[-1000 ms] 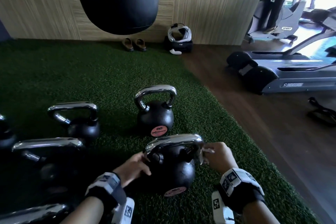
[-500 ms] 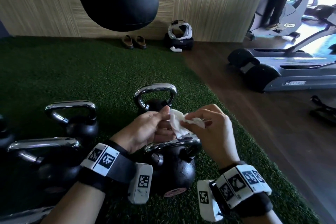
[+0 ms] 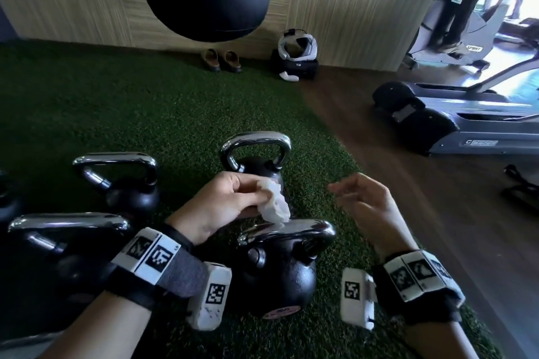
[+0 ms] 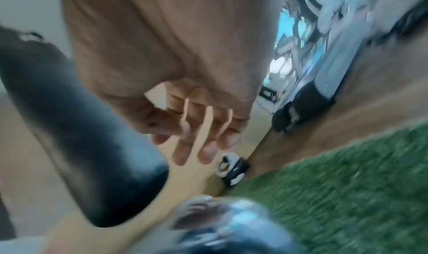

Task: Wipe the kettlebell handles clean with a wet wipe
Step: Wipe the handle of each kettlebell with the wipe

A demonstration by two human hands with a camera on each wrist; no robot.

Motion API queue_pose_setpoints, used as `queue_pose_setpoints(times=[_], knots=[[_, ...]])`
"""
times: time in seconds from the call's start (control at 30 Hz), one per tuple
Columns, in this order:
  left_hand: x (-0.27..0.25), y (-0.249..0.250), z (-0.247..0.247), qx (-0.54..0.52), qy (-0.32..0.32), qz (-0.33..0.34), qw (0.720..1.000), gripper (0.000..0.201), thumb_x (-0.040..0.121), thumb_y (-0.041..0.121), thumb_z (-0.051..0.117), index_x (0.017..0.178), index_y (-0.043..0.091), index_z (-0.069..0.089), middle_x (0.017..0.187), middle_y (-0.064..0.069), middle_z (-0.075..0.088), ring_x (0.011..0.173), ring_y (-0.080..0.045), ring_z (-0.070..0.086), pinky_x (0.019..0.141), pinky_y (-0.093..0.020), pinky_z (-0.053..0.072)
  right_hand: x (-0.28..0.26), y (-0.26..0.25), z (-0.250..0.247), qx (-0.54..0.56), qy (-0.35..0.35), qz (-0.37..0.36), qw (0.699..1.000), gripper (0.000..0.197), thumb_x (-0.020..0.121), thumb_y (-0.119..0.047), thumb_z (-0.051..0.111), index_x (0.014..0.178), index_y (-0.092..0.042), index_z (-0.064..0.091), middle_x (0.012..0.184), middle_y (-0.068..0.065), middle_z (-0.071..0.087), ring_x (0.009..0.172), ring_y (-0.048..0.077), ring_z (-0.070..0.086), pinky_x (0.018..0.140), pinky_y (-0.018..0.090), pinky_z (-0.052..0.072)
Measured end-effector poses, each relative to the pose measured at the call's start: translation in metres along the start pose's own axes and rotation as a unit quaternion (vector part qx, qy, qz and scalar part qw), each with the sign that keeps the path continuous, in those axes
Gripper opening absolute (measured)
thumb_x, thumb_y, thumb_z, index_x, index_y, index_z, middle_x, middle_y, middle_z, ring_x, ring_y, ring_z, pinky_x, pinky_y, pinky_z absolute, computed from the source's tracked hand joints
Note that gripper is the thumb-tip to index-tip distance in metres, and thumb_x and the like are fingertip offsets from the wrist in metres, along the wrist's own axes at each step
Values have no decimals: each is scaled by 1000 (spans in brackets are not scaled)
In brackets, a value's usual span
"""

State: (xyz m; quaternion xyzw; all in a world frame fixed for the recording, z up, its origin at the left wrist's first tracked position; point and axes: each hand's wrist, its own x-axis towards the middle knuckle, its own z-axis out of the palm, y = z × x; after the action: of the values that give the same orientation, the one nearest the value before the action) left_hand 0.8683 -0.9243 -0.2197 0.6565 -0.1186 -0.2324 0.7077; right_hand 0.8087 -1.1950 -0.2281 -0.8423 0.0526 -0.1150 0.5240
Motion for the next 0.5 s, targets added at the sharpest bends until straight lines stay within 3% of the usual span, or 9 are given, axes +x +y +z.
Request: queue_pose_setpoints(times=[0.03,0.07,0.13,0.2,0.27,0.3,0.4,0.5], knots=[[2,-2,-3,73,6,29,997,27,94,2,70,115,16,77,100,0,80,94,-10,73,89,-25,60,4,21,-5,-69,-10,27,997,48,80,9,61,87,-37,73,105,-4,77,74,15,67,61,29,51],[3,-4,-3,151,10,56,987,28,94,5,72,116,21,78,102,6,80,99,-7,73,98,-28,57,6,41,-5,-103,-66,63,990,55,80,12,62,92,-41,71,106,-7,77,77,12,69,60,26,53],[2,-8,0,289,14,97,952,30,92,14,75,119,28,77,111,17,78,109,3,69,107,-27,51,0,73,6,-48,-228,121,965,56,78,9,75,107,-39,69,105,-10,78,95,14,74,76,28,61],[-5,-10,11,363,47,129,922,31,91,22,76,119,35,77,114,21,76,108,12,66,102,-14,49,-11,93,24,-2,-289,129,949,47,73,-7,88,113,-25,73,109,-6,79,106,15,73,91,31,58],[-15,-14,25,396,77,174,898,31,90,23,77,120,32,76,112,18,77,100,17,65,92,-3,46,-20,109,38,21,-242,112,964,40,68,-11,93,104,-16,78,103,0,80,98,11,74,90,31,56],[-19,-17,33,405,81,200,889,30,91,23,76,120,29,77,112,15,77,99,16,66,91,-4,48,-23,116,42,21,-208,108,972,36,67,-11,94,98,-17,79,98,0,81,93,9,75,88,33,56],[-28,-26,49,452,62,267,849,26,92,26,61,110,21,81,109,9,79,103,0,73,95,-21,55,-24,123,45,14,-180,93,979,33,61,-31,96,90,-24,81,94,-5,81,93,12,76,91,39,59],[-32,-37,54,502,66,276,817,36,90,31,59,120,23,77,123,4,75,117,0,67,108,-18,46,-24,128,47,33,-173,86,981,39,55,-41,94,90,-28,82,95,-2,81,95,18,77,94,46,59]])
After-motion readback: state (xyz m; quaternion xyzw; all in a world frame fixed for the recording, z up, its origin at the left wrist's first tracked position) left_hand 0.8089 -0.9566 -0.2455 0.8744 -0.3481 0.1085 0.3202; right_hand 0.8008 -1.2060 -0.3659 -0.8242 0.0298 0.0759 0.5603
